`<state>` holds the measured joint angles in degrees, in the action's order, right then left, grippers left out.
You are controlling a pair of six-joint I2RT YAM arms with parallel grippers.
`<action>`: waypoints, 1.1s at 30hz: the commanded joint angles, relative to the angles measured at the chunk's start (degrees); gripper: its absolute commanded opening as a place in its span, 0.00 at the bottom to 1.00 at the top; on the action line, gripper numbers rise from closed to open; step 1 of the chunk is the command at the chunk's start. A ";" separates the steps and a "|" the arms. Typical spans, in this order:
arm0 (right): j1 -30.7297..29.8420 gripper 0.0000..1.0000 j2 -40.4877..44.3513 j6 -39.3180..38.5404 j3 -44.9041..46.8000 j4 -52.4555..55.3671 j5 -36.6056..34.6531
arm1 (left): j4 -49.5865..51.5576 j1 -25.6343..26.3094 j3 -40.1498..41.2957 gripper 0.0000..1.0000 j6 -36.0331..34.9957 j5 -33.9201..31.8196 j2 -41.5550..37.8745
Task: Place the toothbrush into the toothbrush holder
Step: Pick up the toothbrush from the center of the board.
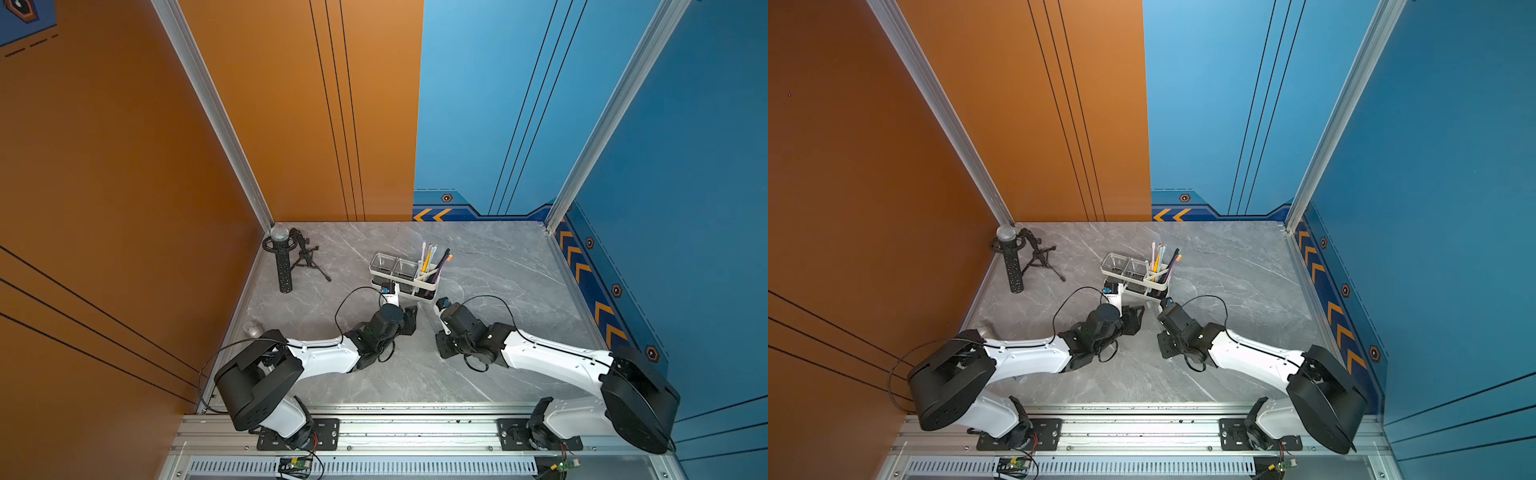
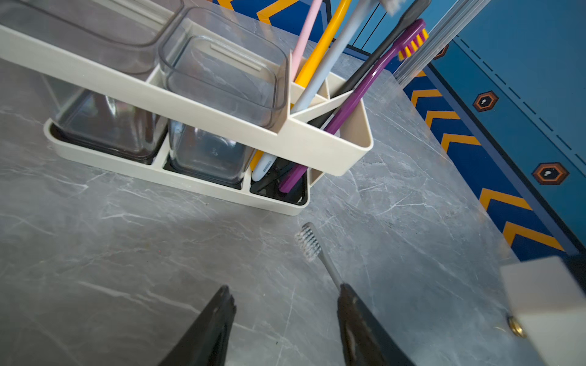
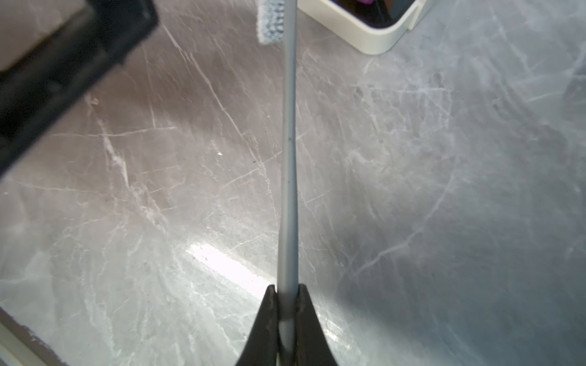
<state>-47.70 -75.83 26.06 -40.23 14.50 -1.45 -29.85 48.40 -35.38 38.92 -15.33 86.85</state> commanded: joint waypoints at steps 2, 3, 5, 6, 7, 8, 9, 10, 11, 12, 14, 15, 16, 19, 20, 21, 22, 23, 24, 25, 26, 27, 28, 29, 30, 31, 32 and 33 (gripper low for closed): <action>-0.77 0.00 4.97 1.62 1.28 0.35 -1.56 | 1.11 -1.03 -3.26 0.56 2.20 5.72 1.46; -0.81 0.00 5.72 1.62 1.44 0.07 -1.23 | 1.11 -1.10 -3.66 0.56 2.46 6.36 1.80; -0.99 0.00 6.97 1.12 1.62 0.00 -0.83 | 1.11 -1.02 -4.66 0.56 3.14 7.83 2.21; -1.10 0.00 7.37 0.98 1.77 -0.08 -0.93 | 1.09 -0.99 -5.06 0.56 3.48 8.62 2.24; -1.27 0.00 7.98 0.71 2.02 -0.23 -1.13 | 1.11 -0.77 -5.39 0.56 3.68 9.26 2.19; -1.49 0.00 8.49 0.58 2.32 -0.50 -1.24 | 1.11 -0.48 -5.74 0.56 3.71 9.52 2.08; -1.54 0.00 8.86 0.56 2.50 -0.82 -1.22 | 1.11 -0.34 -5.97 0.56 3.79 9.68 1.98; -1.73 0.00 9.34 0.48 2.80 -1.23 -1.17 | 1.11 -0.34 -6.00 0.56 4.10 9.92 1.90; -2.07 0.00 9.76 0.24 2.92 -1.85 -1.11 | 1.11 -0.40 -6.13 0.56 4.19 10.42 1.91; -2.19 0.00 10.14 -0.06 3.17 -2.54 -0.89 | 1.11 -0.44 -6.46 0.56 4.32 11.17 2.15; -2.71 0.00 10.74 -0.87 3.53 -3.63 -0.35 | 1.11 -0.62 -7.05 0.56 4.87 11.97 2.60; -3.00 0.00 11.01 -1.08 3.57 -3.90 -0.52 | 1.11 -0.71 -7.39 0.56 5.09 12.18 2.95; -3.46 0.00 11.36 -1.48 3.67 -4.12 -0.63 | 1.08 -0.81 -7.70 0.56 5.35 12.43 3.23; -4.89 0.00 12.79 -2.52 3.76 -4.26 -2.14 | 0.95 -1.27 -8.81 0.53 5.91 13.97 4.32; -5.60 0.00 13.42 -2.81 3.72 -3.99 -3.51 | 1.09 -1.36 -9.15 0.51 5.91 14.48 4.65; -6.15 0.00 13.84 -3.07 3.67 -3.80 -4.31 | 1.08 -1.39 -9.31 0.47 5.91 14.62 4.94; -6.47 0.00 14.03 -3.45 3.69 -3.79 -4.43 | 1.02 -1.54 -9.57 0.35 5.90 14.78 5.12; -6.61 0.00 14.13 -3.51 3.62 -3.77 -4.36 | 1.02 -1.65 -9.88 0.25 6.00 15.10 5.39; -6.65 0.00 14.05 -3.56 3.57 -3.69 -4.41 | 1.06 -1.77 -10.16 0.18 6.00 15.29 5.52; -6.86 0.00 13.77 -3.56 3.57 -3.61 -4.43 | 1.02 -1.81 -10.40 0.10 6.08 15.38 5.70; -6.96 0.00 13.34 -3.56 3.55 -3.46 -4.65 | 1.02 -1.86 -10.61 0.06 6.11 15.59 5.71; -7.00 0.00 13.07 -3.61 3.49 -3.28 -4.82 | 1.06 -1.90 -10.68 0.03 6.04 15.65 5.73; -7.22 0.00 12.76 -3.64 3.54 -3.18 -5.17 | 1.02 -1.85 -10.78 0.00 6.08 15.73 5.65; -7.27 0.00 12.64 -3.74 3.49 -3.08 -5.49 | 1.03 -1.99 -10.68 0.00 6.01 15.77 5.40; -7.32 0.00 12.72 -3.75 3.49 -3.00 -5.61 | 1.06 -2.08 -10.68 0.00 5.87 15.84 5.29; -7.32 0.00 13.04 -3.87 3.52 -2.95 -5.83 | 1.11 -2.16 -10.47 0.00 5.57 15.77 5.01; -7.32 0.00 13.60 -3.99 3.64 -2.81 -6.09 | 1.11 -2.25 -10.29 0.00 5.38 15.71 4.68; -7.27 0.00 14.13 -4.07 3.79 -2.65 -6.44 | 1.02 -2.47 -10.03 0.00 5.10 15.54 4.33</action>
<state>-54.17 -63.40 24.25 -36.45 10.94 -6.37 -31.77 47.57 -46.57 47.46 0.99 91.42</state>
